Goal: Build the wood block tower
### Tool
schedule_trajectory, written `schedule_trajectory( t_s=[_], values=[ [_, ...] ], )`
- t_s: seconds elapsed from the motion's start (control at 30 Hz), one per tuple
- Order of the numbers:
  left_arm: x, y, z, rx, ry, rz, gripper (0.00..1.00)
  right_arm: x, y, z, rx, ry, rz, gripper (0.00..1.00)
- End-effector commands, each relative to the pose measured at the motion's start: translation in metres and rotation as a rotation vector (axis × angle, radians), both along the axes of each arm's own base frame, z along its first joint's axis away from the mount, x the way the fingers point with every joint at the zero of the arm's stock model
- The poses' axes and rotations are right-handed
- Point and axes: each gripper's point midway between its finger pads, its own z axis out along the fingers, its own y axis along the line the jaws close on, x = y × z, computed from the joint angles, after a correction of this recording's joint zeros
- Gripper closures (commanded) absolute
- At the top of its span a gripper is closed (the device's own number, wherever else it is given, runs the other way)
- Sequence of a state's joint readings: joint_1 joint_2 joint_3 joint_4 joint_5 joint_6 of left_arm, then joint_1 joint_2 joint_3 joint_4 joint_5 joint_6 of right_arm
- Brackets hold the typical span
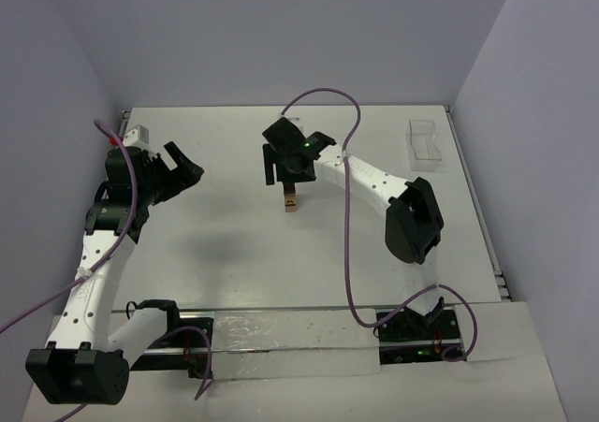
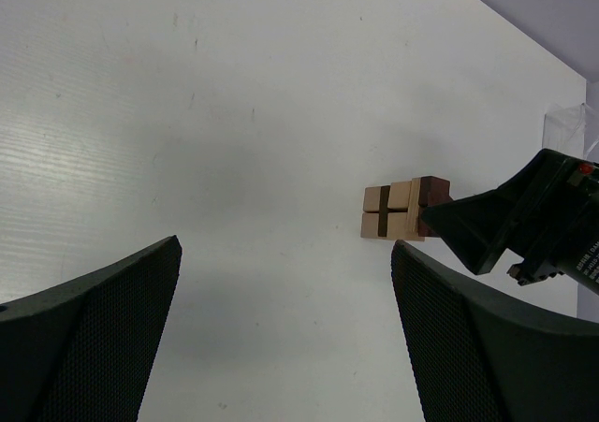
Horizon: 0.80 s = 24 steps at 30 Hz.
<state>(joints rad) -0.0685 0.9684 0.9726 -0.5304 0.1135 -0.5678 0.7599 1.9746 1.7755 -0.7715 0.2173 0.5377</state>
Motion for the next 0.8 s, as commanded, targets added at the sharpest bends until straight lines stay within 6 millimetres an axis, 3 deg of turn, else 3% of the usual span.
schedule_trajectory(
  t_s=[0.0, 0.77],
  values=[
    [0.004, -0.001, 0.018, -0.008, -0.059, -0.011, 0.01, 0.014, 0.003, 0.012, 0.021, -0.038, -0.023, 0.18],
    [0.005, -0.001, 0.017, -0.007, -0.056, -0.010, 0.01, 0.021, 0.000, -0.006, 0.014, 0.001, -0.046, 0.31]
  ],
)
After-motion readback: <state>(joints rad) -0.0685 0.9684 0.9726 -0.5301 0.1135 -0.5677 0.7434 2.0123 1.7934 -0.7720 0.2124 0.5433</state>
